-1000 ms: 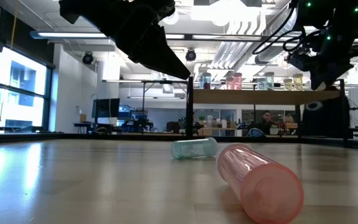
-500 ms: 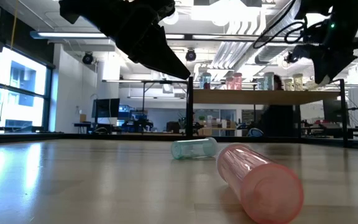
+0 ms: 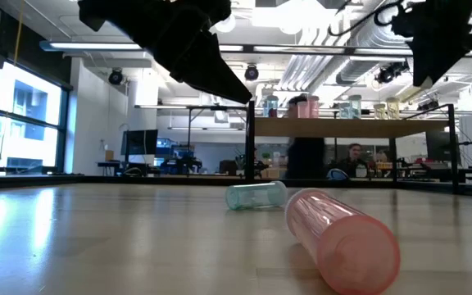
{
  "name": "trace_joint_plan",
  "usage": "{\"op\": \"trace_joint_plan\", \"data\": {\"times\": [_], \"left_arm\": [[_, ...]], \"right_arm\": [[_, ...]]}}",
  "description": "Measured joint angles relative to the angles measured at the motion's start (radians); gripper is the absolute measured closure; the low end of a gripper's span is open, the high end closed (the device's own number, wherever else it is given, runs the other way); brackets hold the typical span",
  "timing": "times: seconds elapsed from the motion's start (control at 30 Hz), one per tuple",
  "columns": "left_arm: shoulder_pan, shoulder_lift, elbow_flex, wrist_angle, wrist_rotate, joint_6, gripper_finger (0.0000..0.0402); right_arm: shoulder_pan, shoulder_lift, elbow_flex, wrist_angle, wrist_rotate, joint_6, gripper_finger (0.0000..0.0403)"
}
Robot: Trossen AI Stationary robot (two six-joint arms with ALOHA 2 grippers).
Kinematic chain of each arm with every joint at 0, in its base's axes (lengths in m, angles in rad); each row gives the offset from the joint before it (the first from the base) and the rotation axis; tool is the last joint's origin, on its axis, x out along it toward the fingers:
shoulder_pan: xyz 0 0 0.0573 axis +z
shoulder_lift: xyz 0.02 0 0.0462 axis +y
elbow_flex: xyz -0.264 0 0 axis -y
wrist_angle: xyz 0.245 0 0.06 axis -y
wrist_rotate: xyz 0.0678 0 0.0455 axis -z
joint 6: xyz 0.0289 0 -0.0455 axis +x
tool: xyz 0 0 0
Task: Pick and place medicine bottles onto shelf by color
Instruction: Put the yellow pill bottle on the shelf aligned with the yellow pill bottle
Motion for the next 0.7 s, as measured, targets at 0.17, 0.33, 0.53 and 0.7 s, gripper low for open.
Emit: {"op": "trace_joint_plan", "data": {"times": [0.17, 0.33, 0.53, 0.7], "left_arm": [[0.000, 0.000, 0.000, 0.056, 0.020, 0.000, 0.0186], [0.006, 0.000, 0.000, 0.152, 0.126, 0.008, 0.0185], [0.026, 0.000, 0.000, 0.207, 0.144, 0.033, 0.0186], [0.064, 0.004, 0.000, 0.228, 0.227, 0.026, 0.0186]], "right_arm": [[0.030, 0.000, 0.013, 0.090, -0.154, -0.100, 0.0295], [0.072, 0.010, 0.013, 0.225, -0.283, -0.204, 0.0295], [0.131, 0.027, 0.013, 0.366, -0.393, -0.287, 0.0295], [0.185, 0.080, 0.013, 0.484, -0.492, -0.375, 0.0295]]}}
